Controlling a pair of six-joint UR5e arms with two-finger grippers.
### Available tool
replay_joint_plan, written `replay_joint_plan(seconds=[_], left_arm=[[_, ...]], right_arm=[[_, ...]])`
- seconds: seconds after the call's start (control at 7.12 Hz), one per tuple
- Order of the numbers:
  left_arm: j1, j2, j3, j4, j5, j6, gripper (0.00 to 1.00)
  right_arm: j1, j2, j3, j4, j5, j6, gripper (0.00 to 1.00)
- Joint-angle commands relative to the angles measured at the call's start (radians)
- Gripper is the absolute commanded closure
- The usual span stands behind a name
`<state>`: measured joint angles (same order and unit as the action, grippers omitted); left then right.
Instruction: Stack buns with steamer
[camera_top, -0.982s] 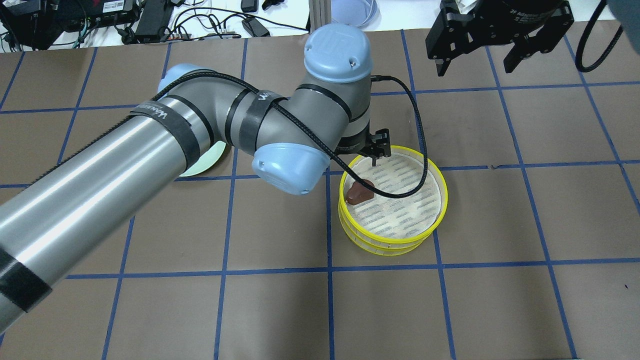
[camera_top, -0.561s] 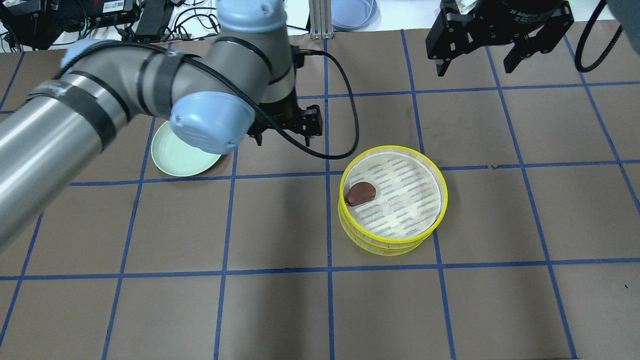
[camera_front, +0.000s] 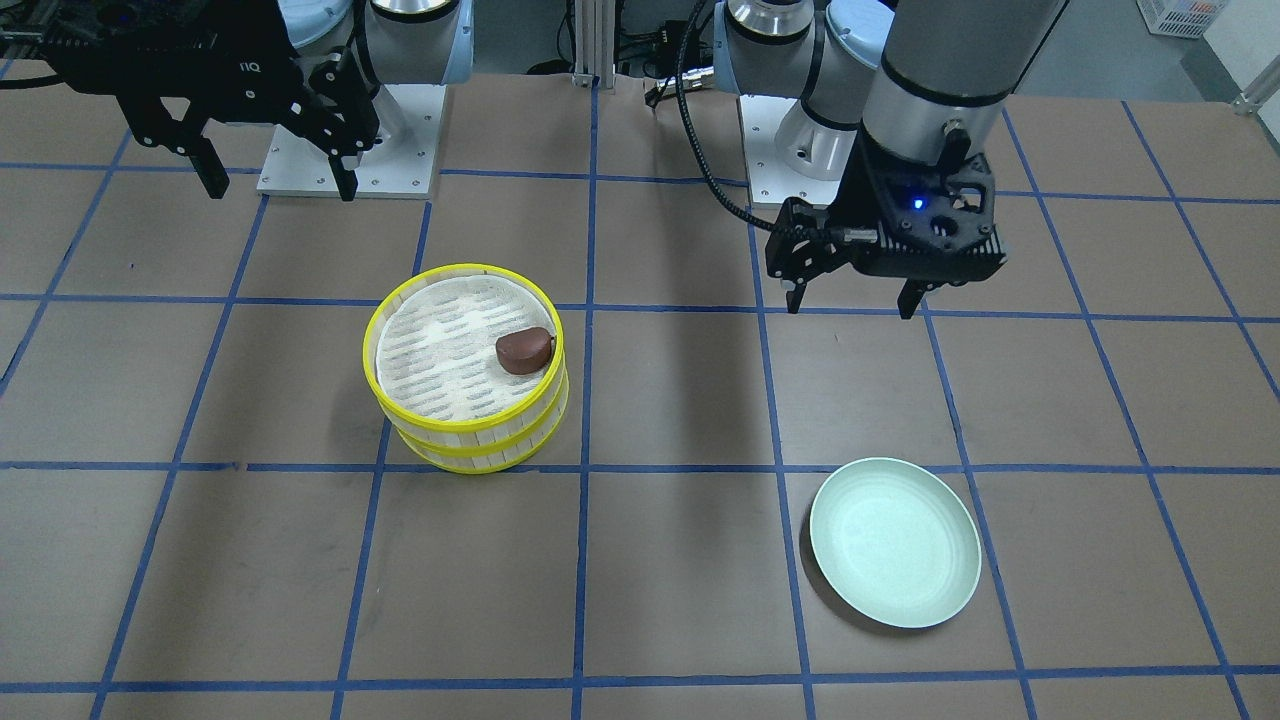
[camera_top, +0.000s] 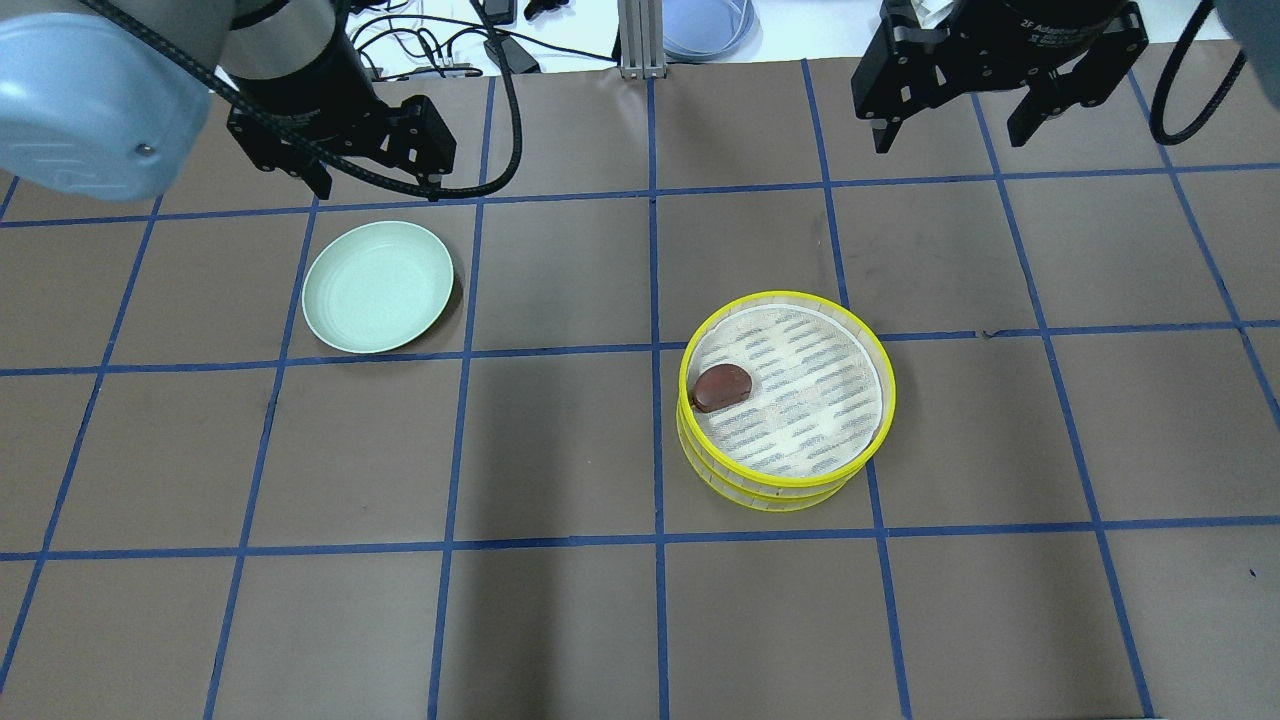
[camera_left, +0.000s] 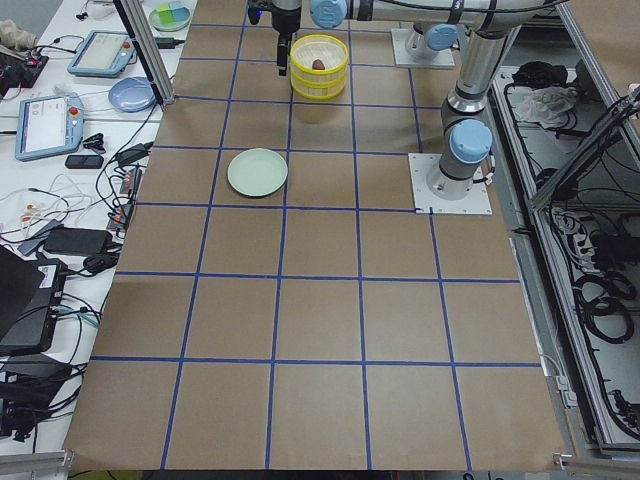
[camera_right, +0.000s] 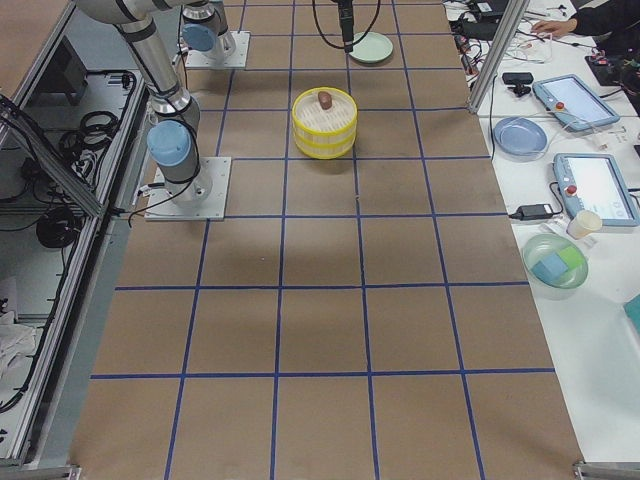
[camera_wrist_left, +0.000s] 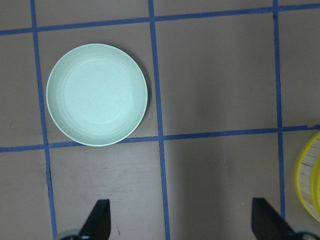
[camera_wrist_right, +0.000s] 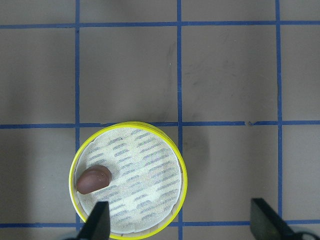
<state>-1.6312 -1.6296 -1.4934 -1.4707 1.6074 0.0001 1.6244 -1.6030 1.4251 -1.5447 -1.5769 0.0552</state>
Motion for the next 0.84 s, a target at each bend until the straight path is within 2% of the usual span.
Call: replay_joint_plan(seconds=[0.0,0.28,0.7], left_arm=[[0.023,0.028,0.007,-0.016,-0.01,0.008,0.0],[0.068,0.016,-0.001,-0.007,-0.015,0.037,0.0],[0.06,0.017,-0.019,-0.016,-0.012,0.023,0.0]], right_arm=[[0.0,0.0,0.0,0.002,0.0,0.0,0.0],[0.0,0.0,0.002,0.002,0.002,0.0,0.0],[0.0,0.002,0.002,0.0,0.003,0.0,0.0]])
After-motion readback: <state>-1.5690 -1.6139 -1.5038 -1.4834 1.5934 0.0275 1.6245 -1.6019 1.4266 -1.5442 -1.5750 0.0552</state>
